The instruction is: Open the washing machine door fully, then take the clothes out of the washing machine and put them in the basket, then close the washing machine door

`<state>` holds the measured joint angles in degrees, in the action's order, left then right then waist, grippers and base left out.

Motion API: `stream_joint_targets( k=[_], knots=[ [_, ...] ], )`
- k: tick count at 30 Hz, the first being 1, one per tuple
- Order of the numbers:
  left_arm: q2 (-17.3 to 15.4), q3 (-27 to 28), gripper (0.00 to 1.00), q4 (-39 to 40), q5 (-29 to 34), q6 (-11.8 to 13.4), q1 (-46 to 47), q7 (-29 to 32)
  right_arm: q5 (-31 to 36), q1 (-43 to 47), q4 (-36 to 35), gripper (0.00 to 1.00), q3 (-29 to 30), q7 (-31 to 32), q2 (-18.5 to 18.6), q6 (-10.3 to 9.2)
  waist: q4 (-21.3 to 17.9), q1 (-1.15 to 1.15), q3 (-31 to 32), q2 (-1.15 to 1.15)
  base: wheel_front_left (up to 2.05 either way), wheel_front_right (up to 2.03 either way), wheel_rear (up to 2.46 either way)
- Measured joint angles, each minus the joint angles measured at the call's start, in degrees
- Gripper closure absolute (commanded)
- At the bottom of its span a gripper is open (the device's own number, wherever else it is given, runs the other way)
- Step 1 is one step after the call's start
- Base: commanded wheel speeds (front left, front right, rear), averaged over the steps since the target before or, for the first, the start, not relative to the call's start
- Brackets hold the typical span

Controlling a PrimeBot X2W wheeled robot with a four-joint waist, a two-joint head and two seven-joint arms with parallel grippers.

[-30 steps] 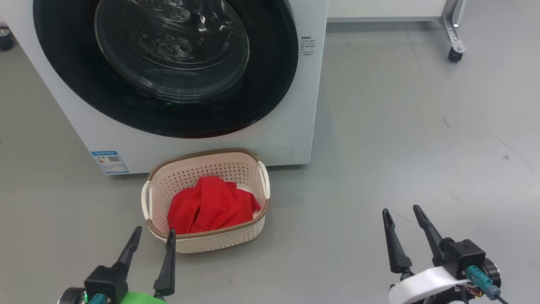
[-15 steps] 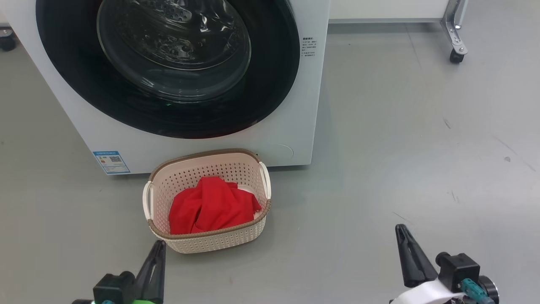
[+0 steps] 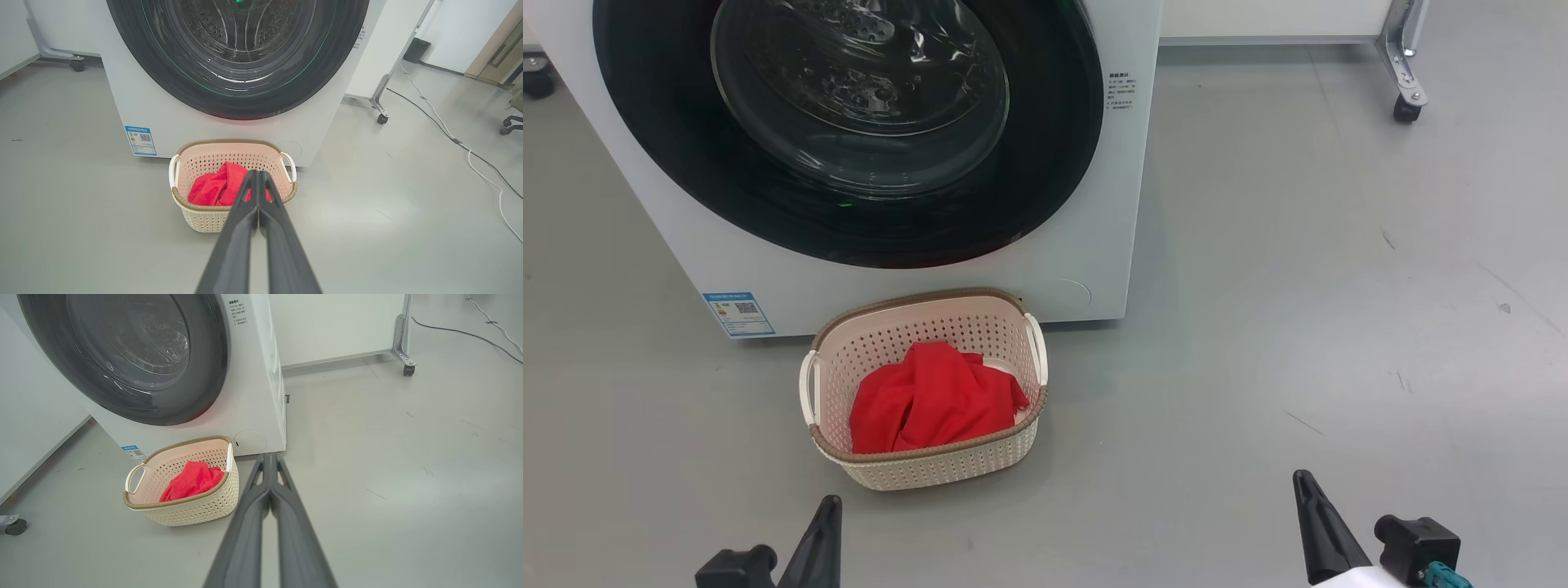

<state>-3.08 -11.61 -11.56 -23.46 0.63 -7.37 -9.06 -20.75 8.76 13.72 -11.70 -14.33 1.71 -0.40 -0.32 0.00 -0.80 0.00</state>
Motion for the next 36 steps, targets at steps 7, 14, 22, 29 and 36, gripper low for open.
stream_joint_targets(
  k=[7, 14, 22, 29, 36],
  knots=[
    [0.01, 0.82, 1.0, 0.04, -5.2, -0.46, 0.06, 1.0, -5.78, -0.03, -0.49, 1.0, 1.04, 1.01, -0.01, 0.32, 0.04, 0.0, 0.02, 0.0, 0.0, 0.0, 0.0],
    [0.03, 2.07, 1.0, 0.02, -10.56, -0.96, 0.18, 1.96, -11.65, -0.13, -0.92, 1.0, 2.12, 2.29, 0.14, 0.34, 0.08, 0.0, 0.05, 0.0, 0.0, 0.0, 0.0],
    [0.02, 3.03, 1.0, -0.09, -16.23, -1.52, 0.46, 3.03, -18.06, -0.79, -1.05, 1.0, 3.26, 3.56, 0.65, 0.87, 0.11, 0.0, 0.09, 0.0, 0.0, 0.0, 0.0],
    [0.01, 4.13, 1.0, -0.42, -21.58, -2.04, 1.6, 4.27, -23.49, -1.65, -1.12, 1.0, 4.15, 4.98, 1.05, 1.35, 0.13, 0.0, 0.13, 0.0, 0.0, 0.0, 0.0],
    [0.0, 5.1, 1.0, -0.71, -26.49, -2.58, 2.37, 5.11, -29.31, -2.74, -1.11, 1.0, 5.13, 6.04, 1.59, 1.87, 0.16, 0.0, 0.17, 0.0, 0.0, 0.0, 0.0]
  ],
)
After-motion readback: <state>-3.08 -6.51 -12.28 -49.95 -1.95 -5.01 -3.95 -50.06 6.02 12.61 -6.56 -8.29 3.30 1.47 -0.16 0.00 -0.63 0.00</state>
